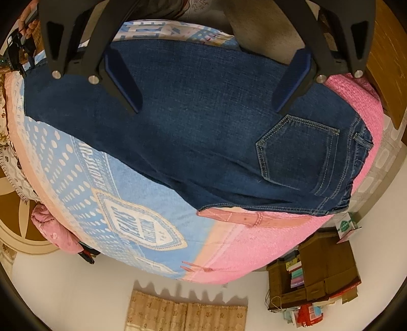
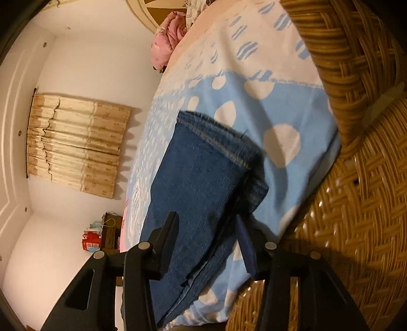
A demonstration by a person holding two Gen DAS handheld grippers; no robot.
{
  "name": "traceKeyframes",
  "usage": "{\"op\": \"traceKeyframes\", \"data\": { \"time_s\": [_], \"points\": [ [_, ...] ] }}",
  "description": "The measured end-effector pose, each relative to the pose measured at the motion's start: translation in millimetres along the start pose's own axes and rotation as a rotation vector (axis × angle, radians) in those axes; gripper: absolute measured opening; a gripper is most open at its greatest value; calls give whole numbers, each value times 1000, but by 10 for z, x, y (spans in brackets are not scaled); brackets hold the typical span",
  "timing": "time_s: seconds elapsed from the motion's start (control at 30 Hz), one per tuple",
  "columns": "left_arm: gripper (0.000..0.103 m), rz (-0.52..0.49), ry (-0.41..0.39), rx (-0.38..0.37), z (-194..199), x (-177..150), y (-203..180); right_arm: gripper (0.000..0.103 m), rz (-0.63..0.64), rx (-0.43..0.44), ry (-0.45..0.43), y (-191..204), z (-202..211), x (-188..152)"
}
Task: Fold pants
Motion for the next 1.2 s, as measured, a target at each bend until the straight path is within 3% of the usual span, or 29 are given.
{"op": "traceKeyframes", "data": {
  "time_s": [0.13,0.27,0.33,0.53,0.67,0.77,0.8,0.83,0.9,1.0,1.07,1.13,1.2],
  "points": [
    [103,-6,-9,-1,25,19,-6,48,-84,36,28,-60,-13,-225],
    [103,-3,-12,2,29,28,-3,47,-82,38,58,-11,-63,-294],
    [103,1,-8,-2,27,25,5,47,-78,26,53,24,-86,-229],
    [103,-9,-10,13,31,18,35,48,-35,38,-88,134,-34,248],
    [103,-6,-10,16,5,20,56,47,-5,53,-61,99,-137,173],
    [103,-12,11,11,-58,-12,35,47,50,16,-56,144,-184,196],
    [103,-19,13,11,-65,-21,20,45,53,12,-60,142,-194,222],
    [103,-27,12,13,-65,-26,11,36,52,4,-61,136,-201,227],
    [103,-50,-2,28,-45,-21,-6,11,113,-126,-49,97,-212,211],
    [103,-67,-16,43,-21,3,-2,7,353,-197,-39,409,-126,140],
    [103,-59,-14,39,-21,20,26,7,442,-136,-79,761,28,175],
    [103,-45,-12,30,-23,27,46,7,447,-7,-120,1101,246,262],
    [103,-40,-11,28,-28,27,59,7,507,26,-141,1335,343,319]
  ]
}}
Point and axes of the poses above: each gripper's, at about its wrist camera, not at the fingertips, and z roughly against the way its jaws point, y to its left, x to its top, the point moved 10 cm from there along -z, roughly the way its jaws point, and after that the axes turned 4 degrees about y, right-handed, at the moved point
